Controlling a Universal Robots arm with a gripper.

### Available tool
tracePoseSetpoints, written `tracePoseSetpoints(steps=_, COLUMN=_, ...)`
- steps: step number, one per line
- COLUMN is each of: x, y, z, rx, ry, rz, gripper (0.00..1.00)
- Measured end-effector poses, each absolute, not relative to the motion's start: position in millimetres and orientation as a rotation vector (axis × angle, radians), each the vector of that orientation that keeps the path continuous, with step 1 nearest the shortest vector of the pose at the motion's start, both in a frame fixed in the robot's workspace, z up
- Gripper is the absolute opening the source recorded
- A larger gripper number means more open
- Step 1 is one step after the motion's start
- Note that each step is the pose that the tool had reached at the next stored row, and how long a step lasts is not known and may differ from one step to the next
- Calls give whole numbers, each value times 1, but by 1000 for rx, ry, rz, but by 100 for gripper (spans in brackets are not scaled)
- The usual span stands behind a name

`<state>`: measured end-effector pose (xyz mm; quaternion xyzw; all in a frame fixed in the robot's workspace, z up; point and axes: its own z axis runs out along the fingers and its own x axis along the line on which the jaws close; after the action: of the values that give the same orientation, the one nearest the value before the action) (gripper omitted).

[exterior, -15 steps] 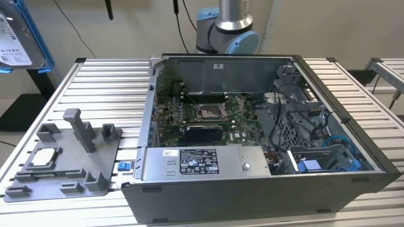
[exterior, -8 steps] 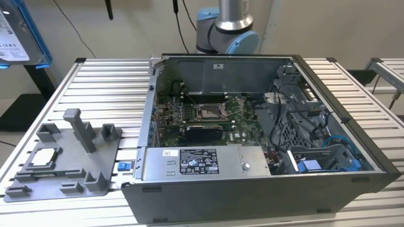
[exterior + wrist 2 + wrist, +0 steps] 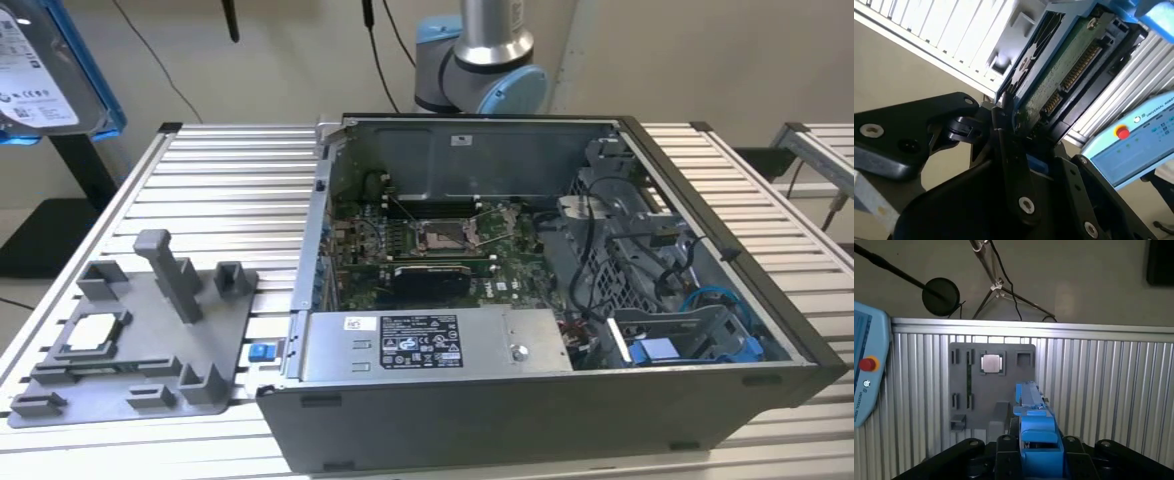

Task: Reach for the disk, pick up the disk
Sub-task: 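Pick up the disk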

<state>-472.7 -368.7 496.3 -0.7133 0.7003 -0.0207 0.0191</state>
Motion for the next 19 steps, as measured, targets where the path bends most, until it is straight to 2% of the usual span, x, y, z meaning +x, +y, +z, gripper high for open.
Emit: tracePoseSetpoints(steps=19, x=-473, y=-369, z=495, rx=-2199, ry=2159, rz=-95, gripper=0)
